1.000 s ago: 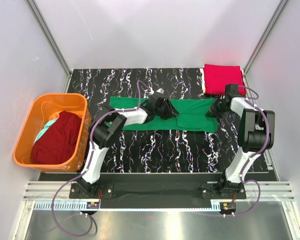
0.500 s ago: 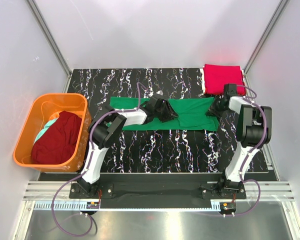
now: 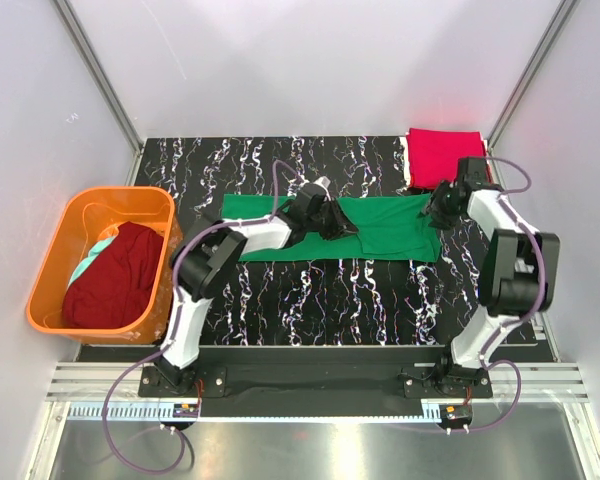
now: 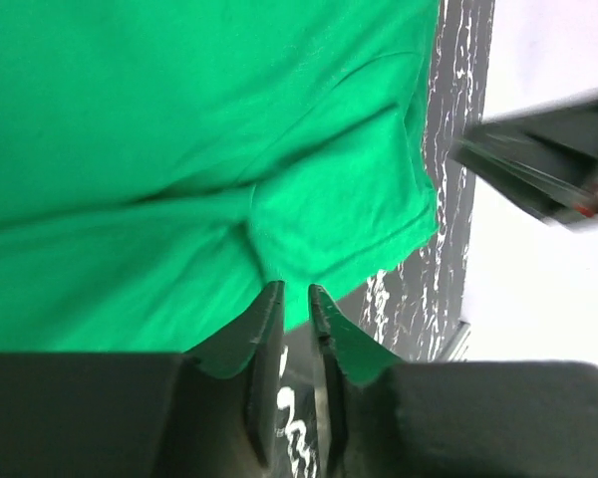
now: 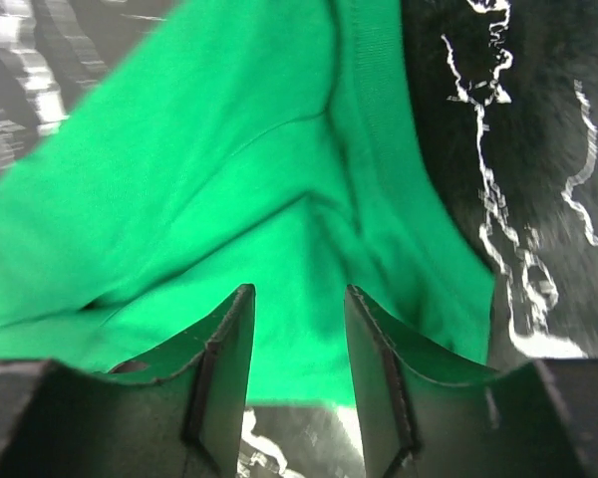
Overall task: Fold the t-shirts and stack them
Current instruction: Fold the tshirt
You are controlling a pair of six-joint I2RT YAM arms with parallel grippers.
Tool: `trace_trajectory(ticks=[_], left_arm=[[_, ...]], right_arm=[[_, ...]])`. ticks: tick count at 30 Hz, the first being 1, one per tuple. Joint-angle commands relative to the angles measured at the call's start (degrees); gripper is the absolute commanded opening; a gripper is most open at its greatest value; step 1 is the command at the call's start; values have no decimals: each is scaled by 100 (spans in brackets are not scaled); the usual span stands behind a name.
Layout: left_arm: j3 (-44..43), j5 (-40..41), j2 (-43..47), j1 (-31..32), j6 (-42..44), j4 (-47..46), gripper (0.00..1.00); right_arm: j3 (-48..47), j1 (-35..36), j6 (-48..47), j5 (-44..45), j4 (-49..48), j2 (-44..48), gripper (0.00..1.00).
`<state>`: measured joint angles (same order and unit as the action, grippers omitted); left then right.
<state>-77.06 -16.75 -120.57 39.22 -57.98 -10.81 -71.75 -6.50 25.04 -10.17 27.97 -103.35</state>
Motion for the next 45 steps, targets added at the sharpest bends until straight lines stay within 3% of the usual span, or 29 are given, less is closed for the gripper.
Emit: trace_trajectory(ticks=[1,11,15,20,22,25,31,32,34,39,45], left_arm=[[-537,-364,-457,24,-170,-343,20],[-1811,-425,-1582,-116,-109,-71,19],[-2068,-794,-1909,-161,-162,-62,20],[-1296,-882,-770,-117,390,218,37],[-858,-795,-224,-108,707,795,42],[-347,-347,884,-116,1428,1492,50],[173,1391,2274,-458,2667,3599,53],[113,1968,2240,-529,2938,3856,52],[68,2315,2039,-809,3090,4357,50],[165,2554,1406,-1233,3398,4385,50],[235,2861,826,-1286,3021,4534,50]], right_arm=[[29,-9,-61,-46,200,877,50],[599,52,317,-749,-449,1274,51],[785,184,397,-846,-704,1107,57],[584,447,423,-566,-609,773,61],[417,588,379,-346,-460,668,64],[100,922,405,24,-213,536,66],[-664,1546,546,463,323,97,72],[-857,1582,563,525,454,-43,72],[-1060,1678,607,569,586,-202,73],[-1667,1898,704,753,842,-607,78],[-2027,2118,634,956,1062,-871,81]])
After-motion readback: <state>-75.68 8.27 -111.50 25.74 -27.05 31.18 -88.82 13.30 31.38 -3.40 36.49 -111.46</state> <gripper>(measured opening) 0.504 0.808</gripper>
